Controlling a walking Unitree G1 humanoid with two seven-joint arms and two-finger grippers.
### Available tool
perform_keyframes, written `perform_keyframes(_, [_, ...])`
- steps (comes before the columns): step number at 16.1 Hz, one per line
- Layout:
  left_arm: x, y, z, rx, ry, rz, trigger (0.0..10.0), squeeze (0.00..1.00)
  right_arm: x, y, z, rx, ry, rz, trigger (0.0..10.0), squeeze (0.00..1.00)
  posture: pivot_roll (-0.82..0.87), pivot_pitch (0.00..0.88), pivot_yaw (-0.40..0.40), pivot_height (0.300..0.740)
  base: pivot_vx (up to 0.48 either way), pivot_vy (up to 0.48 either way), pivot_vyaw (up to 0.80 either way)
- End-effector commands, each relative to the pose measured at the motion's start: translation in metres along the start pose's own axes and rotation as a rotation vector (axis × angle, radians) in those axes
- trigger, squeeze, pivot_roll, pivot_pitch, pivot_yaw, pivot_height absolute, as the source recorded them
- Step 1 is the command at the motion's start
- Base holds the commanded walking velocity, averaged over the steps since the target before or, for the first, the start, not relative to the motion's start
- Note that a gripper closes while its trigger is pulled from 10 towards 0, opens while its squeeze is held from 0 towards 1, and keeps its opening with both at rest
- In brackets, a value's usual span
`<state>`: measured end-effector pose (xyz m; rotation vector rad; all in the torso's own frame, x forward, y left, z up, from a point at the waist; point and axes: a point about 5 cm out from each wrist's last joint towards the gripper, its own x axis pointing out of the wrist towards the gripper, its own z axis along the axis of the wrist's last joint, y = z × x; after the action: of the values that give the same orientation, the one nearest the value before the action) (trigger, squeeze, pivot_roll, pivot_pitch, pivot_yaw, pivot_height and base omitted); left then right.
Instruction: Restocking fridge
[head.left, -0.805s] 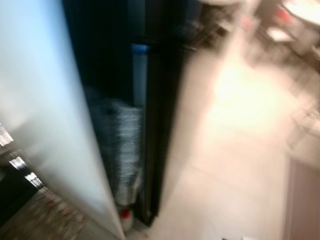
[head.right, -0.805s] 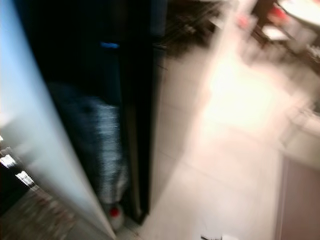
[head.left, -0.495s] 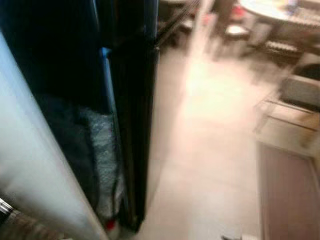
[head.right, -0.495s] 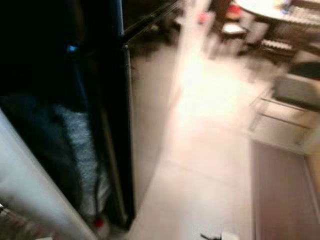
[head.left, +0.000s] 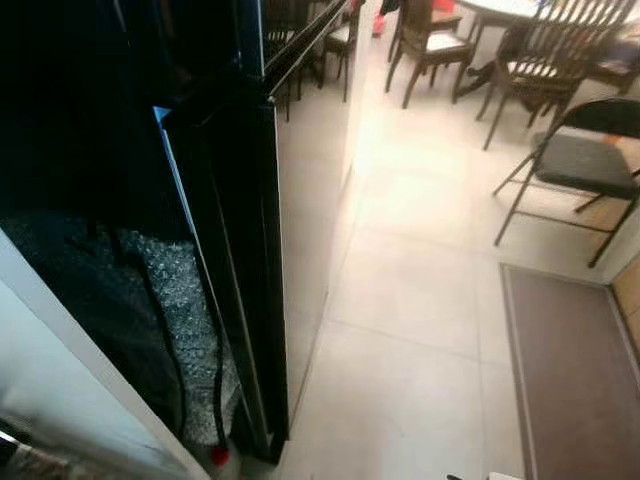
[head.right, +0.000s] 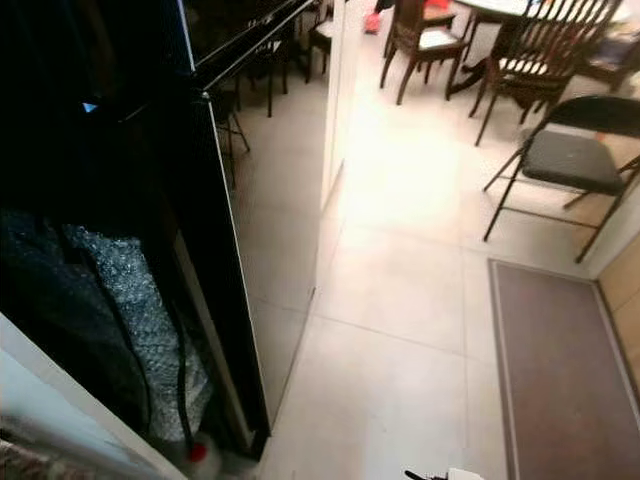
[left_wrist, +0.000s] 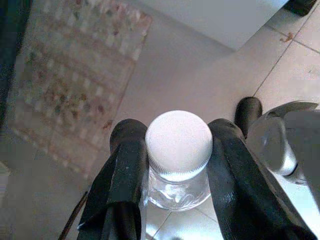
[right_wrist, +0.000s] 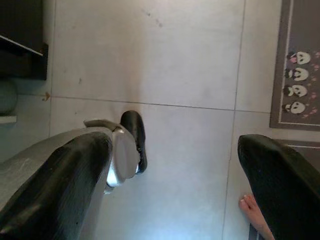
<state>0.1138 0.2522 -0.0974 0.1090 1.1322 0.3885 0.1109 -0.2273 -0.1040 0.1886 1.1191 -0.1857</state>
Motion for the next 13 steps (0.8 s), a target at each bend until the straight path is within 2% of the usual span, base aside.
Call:
perform_keyframes(1, [0.0001,-0.0002,-0.0009,0.001,0.012,-0.003,10.0,0.0,-0.0007,-0.0027,-0.0002,0.018,-0.01,-0.007,10.0,0.0,0.05,0.0,-0.007,0.74,0.0,0.0,0.0])
perform_keyframes(13, [-0.0003,0.0007,-0.0048,-0.005,0.025,-0.006,10.0,0.0,-0.0005,-0.0025,0.0008,0.03,-0.015,-0.01,10.0,0.0,0.05,0.0,-0.011,0.74,0.0,0.0,0.0])
